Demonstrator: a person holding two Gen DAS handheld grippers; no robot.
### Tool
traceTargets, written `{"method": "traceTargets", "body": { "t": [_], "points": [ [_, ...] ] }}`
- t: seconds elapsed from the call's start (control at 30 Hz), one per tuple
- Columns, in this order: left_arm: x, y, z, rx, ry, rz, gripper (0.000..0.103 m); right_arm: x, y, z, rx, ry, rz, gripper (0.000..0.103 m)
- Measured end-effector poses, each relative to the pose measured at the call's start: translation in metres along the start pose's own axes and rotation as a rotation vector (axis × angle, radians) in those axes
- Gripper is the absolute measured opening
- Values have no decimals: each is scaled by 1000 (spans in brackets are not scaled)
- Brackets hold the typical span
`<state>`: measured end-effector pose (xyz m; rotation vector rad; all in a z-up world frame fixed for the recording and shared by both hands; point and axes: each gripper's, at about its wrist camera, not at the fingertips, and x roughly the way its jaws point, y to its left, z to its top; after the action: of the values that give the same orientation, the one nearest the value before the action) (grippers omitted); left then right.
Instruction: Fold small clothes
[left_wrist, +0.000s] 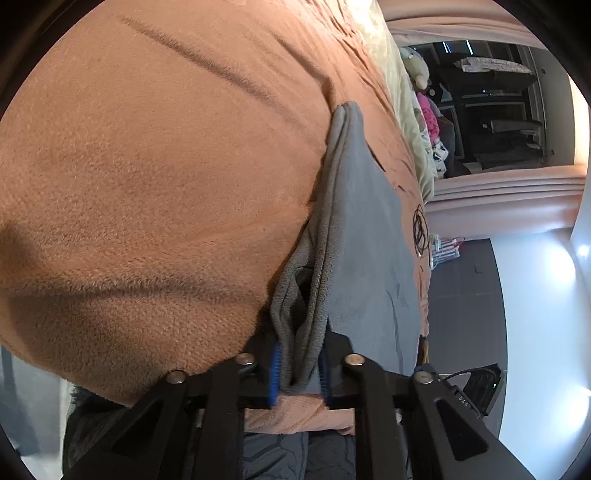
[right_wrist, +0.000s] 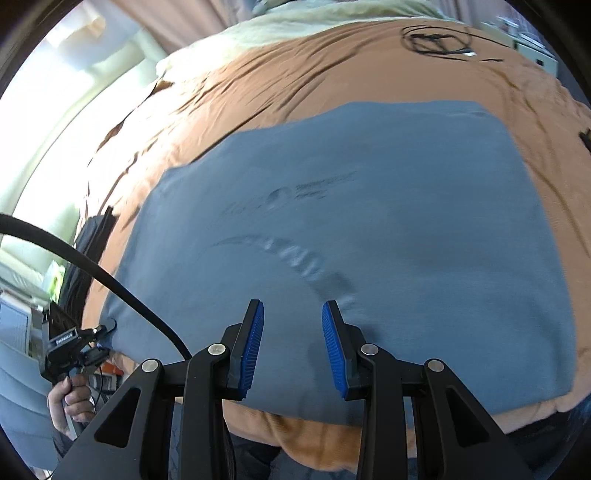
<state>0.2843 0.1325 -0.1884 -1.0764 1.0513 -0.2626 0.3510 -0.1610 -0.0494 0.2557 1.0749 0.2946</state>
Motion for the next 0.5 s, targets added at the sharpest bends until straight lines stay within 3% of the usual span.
{"method": "traceTargets", "body": {
  "t": [0.3, 0.5],
  "points": [
    [-6, 3, -3, -12, 1, -5, 8, 59, 30, 21, -86, 86, -32, 30],
    [-7, 4, -6, -34, -3, -8, 8, 90, 30, 49, -106, 91, -74, 27]
  ]
}}
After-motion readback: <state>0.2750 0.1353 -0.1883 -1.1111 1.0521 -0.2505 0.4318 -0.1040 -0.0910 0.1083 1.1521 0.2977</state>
